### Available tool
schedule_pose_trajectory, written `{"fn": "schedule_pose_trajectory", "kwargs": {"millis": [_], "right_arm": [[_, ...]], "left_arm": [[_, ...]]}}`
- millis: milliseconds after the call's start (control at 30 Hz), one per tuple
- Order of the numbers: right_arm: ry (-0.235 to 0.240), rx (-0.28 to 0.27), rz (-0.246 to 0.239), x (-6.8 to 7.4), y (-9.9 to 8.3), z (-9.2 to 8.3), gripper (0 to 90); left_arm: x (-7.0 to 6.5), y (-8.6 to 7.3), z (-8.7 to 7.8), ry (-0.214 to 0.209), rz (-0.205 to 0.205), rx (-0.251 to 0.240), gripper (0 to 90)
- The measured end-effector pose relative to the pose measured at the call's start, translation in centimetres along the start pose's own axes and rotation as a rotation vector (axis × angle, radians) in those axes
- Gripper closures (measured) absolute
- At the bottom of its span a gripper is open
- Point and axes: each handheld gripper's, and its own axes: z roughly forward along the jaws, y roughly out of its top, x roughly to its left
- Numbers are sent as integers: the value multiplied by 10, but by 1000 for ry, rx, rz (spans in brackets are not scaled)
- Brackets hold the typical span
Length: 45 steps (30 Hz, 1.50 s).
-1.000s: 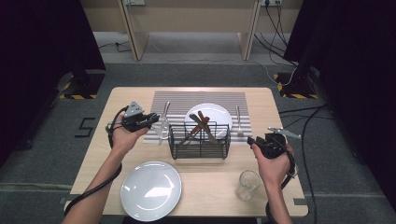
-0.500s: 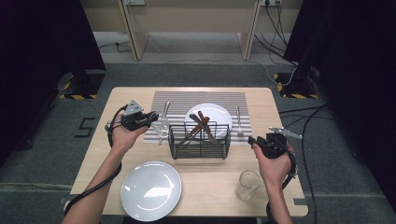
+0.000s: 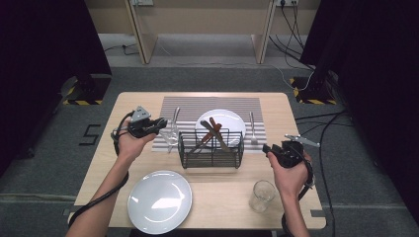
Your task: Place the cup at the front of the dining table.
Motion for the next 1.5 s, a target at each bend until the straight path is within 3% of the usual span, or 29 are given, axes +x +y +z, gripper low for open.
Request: {"fn": "schedule_pose_trajectory", "kwargs": {"millis": [1500], "right_arm": [[4, -9, 4, -3, 2, -3, 583]], "left_arm": [[1, 0, 21, -35, -13, 3, 789]]}}
